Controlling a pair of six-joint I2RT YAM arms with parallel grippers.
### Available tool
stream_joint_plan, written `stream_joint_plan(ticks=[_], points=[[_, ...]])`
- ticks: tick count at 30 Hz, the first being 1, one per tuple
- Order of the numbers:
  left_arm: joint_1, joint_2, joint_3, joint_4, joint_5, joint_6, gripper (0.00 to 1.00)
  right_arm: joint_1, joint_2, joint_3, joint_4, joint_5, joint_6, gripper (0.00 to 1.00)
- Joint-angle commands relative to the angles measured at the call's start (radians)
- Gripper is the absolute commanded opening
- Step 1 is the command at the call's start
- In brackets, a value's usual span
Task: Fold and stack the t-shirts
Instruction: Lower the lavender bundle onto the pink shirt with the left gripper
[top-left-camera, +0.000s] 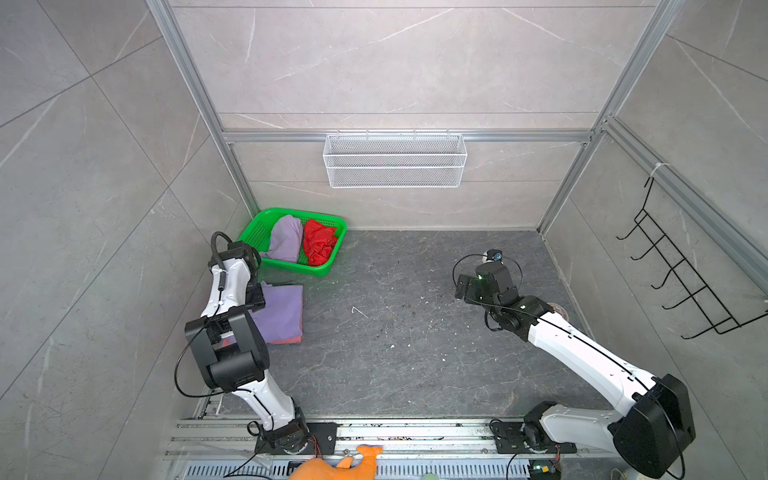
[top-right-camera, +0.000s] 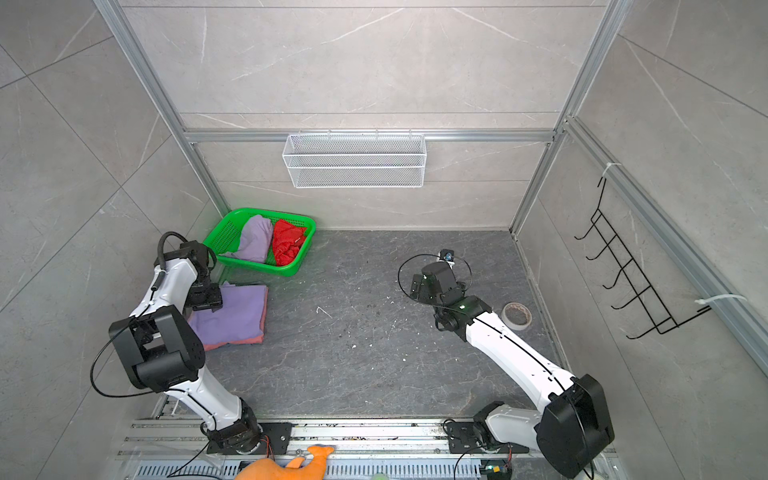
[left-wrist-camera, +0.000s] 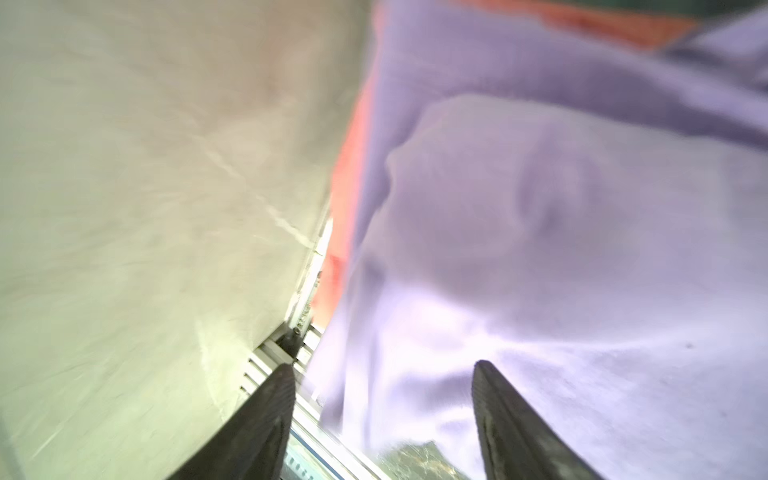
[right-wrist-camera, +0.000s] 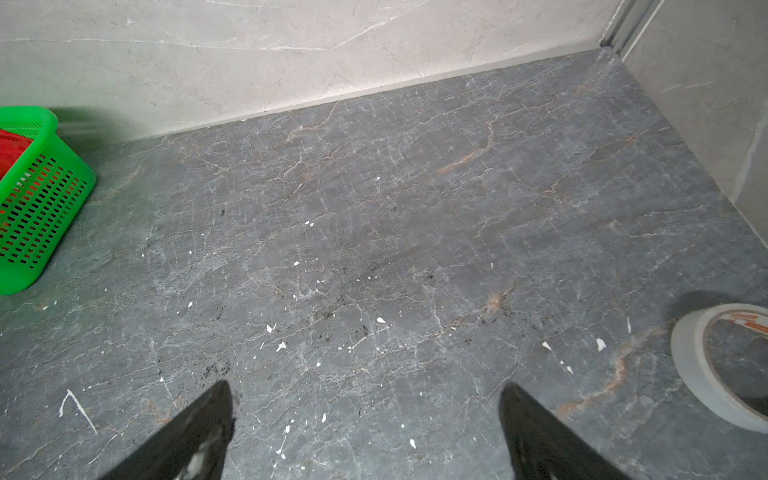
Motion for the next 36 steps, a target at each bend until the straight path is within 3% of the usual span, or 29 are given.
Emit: stream_joint_plan(ticks=[1, 5, 8, 11, 17, 23, 30, 36], points=[[0.003, -0.106, 0.025, 0.003, -0.026, -0.074, 0.72, -0.006, -0.042, -0.011, -0.029, 0.001, 0.002, 0.99], [-0.001, -0.189, -0.015, 0.055, 0.179, -0.187, 0.73, -0.006, -0.053, -0.011, -0.039, 0.006, 0.004, 0.99], [-0.001, -0.264, -0.148, 0.233, 0.382, -0.257, 0.75, -0.006, -0.057, 0.001, -0.052, 0.017, 0.001, 1.00], [-0.002, -0.286, -0.266, 0.383, 0.512, -0.336, 0.76, -0.008, -0.077, 0.005, -0.053, 0.051, -0.023, 1.00], [0.003, -0.185, -0.332, 0.541, 0.476, -0.397, 0.76, -0.029, -0.115, 0.032, -0.083, 0.104, -0.070, 0.99], [0.028, -0.078, -0.304, 0.543, 0.325, -0.420, 0.76, -0.037, -0.145, 0.034, -0.135, 0.160, -0.061, 0.99], [0.048, 0.017, -0.329, 0.550, 0.362, -0.458, 0.76, -0.041, -0.155, 0.028, -0.184, 0.192, -0.035, 1.00], [0.048, -0.086, -0.328, 0.562, 0.386, -0.433, 0.76, -0.041, -0.158, 0.041, -0.198, 0.197, -0.036, 1.00]])
